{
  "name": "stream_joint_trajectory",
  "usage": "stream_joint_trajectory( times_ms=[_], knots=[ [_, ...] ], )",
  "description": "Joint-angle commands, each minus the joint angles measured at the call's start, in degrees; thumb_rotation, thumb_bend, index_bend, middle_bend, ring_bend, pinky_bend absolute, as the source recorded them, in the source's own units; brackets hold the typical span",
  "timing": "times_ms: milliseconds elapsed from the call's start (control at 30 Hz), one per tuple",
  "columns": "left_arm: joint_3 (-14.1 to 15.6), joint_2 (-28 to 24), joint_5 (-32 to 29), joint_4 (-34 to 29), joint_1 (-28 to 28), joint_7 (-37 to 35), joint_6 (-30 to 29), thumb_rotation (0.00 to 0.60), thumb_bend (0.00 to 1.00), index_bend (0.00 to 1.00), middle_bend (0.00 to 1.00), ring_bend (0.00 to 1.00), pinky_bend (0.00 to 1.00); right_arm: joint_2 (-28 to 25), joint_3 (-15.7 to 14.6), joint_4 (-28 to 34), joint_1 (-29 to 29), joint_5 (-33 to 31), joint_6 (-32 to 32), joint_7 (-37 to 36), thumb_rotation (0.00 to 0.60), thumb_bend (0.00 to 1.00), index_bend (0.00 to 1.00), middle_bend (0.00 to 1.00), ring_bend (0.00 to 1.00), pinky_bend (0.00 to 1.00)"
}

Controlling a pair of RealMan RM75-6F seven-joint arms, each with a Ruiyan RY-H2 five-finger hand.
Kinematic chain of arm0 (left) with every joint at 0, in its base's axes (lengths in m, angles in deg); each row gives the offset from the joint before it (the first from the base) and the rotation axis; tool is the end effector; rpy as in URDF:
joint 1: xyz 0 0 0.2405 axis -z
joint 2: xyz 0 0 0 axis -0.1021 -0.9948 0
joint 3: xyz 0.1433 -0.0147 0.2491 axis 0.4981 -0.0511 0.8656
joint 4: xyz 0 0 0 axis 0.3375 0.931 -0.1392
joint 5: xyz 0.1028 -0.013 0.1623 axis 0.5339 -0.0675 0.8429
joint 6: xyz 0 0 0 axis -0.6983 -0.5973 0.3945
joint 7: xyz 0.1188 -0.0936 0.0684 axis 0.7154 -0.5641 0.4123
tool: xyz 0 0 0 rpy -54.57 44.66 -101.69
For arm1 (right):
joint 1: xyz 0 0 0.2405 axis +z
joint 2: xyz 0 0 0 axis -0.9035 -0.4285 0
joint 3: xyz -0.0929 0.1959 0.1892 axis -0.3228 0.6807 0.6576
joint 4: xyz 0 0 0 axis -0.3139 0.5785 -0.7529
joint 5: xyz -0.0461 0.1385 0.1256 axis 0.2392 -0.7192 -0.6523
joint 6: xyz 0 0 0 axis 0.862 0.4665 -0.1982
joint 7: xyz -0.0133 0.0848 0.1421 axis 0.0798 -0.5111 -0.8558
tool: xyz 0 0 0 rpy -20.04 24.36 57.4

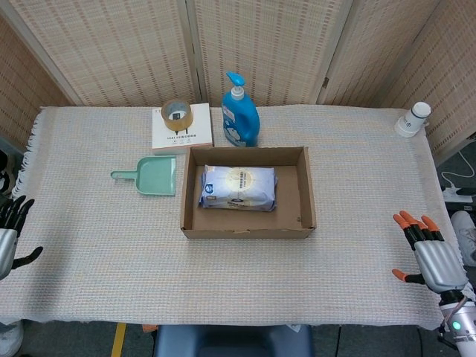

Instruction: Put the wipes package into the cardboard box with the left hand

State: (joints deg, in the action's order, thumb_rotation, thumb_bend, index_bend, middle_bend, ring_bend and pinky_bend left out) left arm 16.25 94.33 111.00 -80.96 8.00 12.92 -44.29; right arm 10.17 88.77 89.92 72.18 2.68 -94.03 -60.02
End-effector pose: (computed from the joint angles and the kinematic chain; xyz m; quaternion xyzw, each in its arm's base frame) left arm -0.3611 0.2556 0.2179 -0.6220 -0.3097 -0.3362 0.6357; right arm -0.3383 -0.2091 0.1852 0.6357 -0.4310 0.3228 0.5531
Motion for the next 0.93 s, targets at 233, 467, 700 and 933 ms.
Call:
stream_joint_trajectory(
  times_ms=[233, 467, 700, 933],
  knots=[
    [-0.3, -0.5, 1.6, -0.5, -1.9, -1.4, -0.9, 0.600, 0.18, 0.00, 0.00, 0.00, 0.13, 3.1, 0.5, -2.3, -0.4, 1.3, -3.0, 3.4, 0.600, 0.00, 0.06, 0.00, 0.00, 0.00],
    [-0.8, -0.6, 3.2, -0.7, -2.6, -1.7, -1.3, 0.600, 0.18, 0.00, 0.00, 0.00, 0.13, 4.9, -0.1, -5.4, -0.5, 4.4, -4.9, 2.3, 0.600, 0.00, 0.06, 0.00, 0.00, 0.00],
    [-1.4, -0.5, 3.8, -1.6, -2.8, -1.2, -1.0, 0.600, 0.18, 0.00, 0.00, 0.00, 0.13, 5.6, -0.1, -7.8, -0.4, 6.9, -7.0, 0.2, 0.600, 0.00, 0.05, 0.00, 0.00, 0.00],
    [-2.0, -0.6, 3.7, -2.5, -2.7, -0.6, 0.2, 0.600, 0.18, 0.00, 0.00, 0.00, 0.12, 5.5, -0.2, -8.4, -0.6, 6.7, -7.1, -0.7, 0.600, 0.00, 0.06, 0.00, 0.00, 0.00]
  ],
)
